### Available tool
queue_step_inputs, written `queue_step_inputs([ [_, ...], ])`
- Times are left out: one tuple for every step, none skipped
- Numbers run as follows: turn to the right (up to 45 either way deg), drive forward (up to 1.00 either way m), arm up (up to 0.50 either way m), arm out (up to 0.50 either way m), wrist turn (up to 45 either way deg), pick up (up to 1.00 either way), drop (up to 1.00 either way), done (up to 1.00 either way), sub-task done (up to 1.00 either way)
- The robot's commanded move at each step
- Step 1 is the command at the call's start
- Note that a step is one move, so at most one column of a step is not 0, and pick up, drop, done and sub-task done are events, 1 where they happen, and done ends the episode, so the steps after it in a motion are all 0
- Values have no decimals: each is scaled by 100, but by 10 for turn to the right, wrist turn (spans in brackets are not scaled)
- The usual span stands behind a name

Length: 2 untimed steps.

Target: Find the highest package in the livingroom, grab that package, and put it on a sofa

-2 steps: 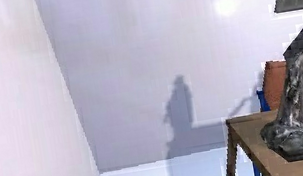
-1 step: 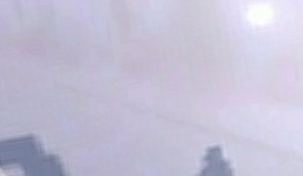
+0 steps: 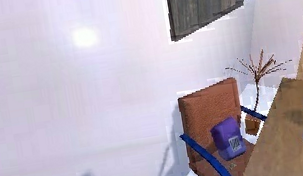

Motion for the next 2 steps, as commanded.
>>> queue_step_inputs([
  [-120, 0, 0, 0, 0, 0, 0, 0, 0],
  [0, 0, 50, 0, 0, 0, 0, 0, 0],
])
